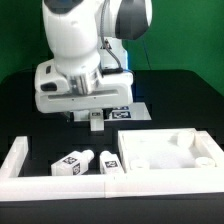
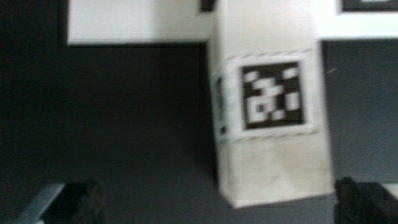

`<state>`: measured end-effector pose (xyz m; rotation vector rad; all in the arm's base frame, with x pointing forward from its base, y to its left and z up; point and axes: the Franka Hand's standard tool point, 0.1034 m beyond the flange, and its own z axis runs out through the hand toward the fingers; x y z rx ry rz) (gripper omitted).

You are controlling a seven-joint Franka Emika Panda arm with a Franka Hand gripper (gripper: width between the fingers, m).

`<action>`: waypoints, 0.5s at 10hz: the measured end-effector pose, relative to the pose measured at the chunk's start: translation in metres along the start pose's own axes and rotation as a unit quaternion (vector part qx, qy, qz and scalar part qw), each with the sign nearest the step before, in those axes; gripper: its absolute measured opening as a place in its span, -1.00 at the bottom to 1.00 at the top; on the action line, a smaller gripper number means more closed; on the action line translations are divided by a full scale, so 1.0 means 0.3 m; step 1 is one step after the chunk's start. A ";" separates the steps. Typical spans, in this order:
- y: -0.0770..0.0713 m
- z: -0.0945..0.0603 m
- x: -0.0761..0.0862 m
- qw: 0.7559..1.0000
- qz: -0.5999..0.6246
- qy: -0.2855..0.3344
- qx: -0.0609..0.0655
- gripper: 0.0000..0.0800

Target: Assemble one leg

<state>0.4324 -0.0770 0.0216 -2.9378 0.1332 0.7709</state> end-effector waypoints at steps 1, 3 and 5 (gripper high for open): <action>-0.006 0.000 0.023 1.000 0.009 -0.027 0.002 0.62; -0.012 0.011 0.013 0.997 0.005 -0.075 0.008 0.62; -0.045 0.019 -0.004 0.988 0.011 -0.154 0.015 0.62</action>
Offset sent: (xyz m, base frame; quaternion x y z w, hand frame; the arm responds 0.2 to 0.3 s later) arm 0.0000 0.0000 0.0000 0.0000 -0.1938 0.0000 0.9810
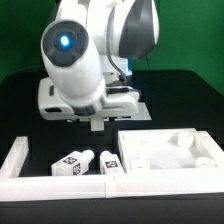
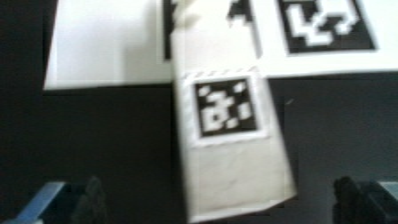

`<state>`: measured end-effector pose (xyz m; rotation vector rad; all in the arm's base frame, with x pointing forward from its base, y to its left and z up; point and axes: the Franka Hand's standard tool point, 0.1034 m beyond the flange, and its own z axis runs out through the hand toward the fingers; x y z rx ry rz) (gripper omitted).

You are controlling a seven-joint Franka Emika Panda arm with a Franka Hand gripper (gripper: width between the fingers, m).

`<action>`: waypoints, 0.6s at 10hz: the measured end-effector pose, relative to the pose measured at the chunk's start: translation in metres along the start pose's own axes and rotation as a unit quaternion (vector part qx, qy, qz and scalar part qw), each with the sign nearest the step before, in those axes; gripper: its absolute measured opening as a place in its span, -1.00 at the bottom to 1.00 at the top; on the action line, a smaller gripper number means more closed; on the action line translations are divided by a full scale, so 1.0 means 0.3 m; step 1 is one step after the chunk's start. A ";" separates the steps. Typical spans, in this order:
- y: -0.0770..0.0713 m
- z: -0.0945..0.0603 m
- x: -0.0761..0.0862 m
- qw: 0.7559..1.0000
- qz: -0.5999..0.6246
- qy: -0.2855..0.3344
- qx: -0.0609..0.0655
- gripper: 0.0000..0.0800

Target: Assemble one leg

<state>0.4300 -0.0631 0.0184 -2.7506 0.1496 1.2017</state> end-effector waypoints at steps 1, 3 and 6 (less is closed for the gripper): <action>0.001 0.007 0.009 1.000 0.000 -0.022 0.001 0.62; 0.003 0.004 0.019 1.000 -0.001 -0.016 0.000 0.62; -0.022 0.062 -0.013 0.999 0.004 -0.041 -0.002 0.62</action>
Offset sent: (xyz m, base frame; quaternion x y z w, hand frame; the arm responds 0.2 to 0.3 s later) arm 0.0000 0.0000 0.0000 0.0000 0.0000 0.0000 1.0000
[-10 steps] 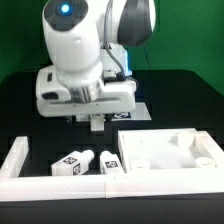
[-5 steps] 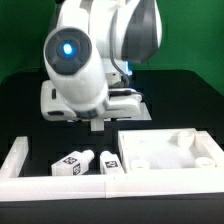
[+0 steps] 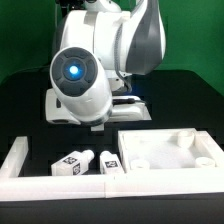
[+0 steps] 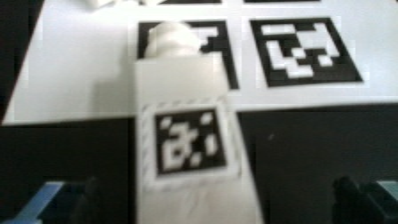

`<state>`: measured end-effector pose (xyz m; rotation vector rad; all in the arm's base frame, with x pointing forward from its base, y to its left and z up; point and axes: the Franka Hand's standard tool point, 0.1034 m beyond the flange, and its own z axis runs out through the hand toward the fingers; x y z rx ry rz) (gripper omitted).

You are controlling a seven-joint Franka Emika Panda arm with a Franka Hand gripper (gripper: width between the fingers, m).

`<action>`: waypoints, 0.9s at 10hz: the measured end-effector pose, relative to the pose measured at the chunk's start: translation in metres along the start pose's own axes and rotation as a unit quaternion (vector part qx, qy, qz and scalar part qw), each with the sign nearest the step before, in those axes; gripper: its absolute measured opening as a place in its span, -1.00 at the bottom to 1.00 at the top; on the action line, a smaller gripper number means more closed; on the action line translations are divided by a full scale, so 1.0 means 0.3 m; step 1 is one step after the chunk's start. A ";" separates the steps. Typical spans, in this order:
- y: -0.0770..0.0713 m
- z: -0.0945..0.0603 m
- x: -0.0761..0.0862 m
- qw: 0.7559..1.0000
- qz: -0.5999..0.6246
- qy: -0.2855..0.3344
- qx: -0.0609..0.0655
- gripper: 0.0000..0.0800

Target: Assemble one leg

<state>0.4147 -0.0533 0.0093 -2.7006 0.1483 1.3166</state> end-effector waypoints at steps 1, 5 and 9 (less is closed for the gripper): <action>0.000 0.008 -0.012 1.000 0.003 -0.010 0.002 0.62; 0.000 0.015 -0.013 1.000 0.006 -0.016 0.002 -0.05; -0.023 -0.037 -0.022 1.000 -0.002 -0.009 0.001 -0.29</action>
Offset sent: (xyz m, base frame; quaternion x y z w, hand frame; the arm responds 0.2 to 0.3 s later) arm 0.0000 0.0000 0.0000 0.0000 0.0000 0.0000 1.0000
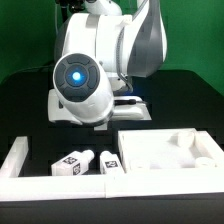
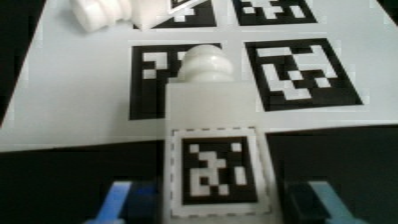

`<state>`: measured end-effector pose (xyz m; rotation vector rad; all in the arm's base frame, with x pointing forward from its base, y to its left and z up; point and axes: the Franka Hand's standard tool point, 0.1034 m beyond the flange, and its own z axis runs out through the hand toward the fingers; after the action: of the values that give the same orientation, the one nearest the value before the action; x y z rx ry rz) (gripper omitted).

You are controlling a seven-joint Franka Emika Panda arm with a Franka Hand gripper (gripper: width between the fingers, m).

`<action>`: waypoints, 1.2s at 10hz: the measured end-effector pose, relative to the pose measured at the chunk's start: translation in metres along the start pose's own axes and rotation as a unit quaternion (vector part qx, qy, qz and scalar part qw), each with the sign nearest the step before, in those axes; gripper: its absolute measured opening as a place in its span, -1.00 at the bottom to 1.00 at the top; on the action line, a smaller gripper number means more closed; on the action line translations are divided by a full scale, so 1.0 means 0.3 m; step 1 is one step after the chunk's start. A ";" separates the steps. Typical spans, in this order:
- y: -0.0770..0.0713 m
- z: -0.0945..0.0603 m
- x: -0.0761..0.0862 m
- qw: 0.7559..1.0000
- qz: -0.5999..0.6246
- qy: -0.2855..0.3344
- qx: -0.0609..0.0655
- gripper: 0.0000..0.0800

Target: Assemble one leg

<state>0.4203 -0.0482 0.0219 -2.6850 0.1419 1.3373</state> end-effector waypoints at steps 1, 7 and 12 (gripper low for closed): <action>-0.040 -0.081 -0.016 1.000 -0.010 0.016 0.002 -0.29; -0.102 -0.204 0.016 0.967 -0.033 0.252 -0.015 -0.29; -0.286 -0.526 -0.023 0.919 -0.057 0.389 -0.031 -0.29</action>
Offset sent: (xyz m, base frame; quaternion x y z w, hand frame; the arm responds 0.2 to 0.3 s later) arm 0.0432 0.0246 0.0285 -0.0331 0.2173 -0.0691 0.9731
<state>0.5527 0.0103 0.1286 -3.0499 0.0181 0.1809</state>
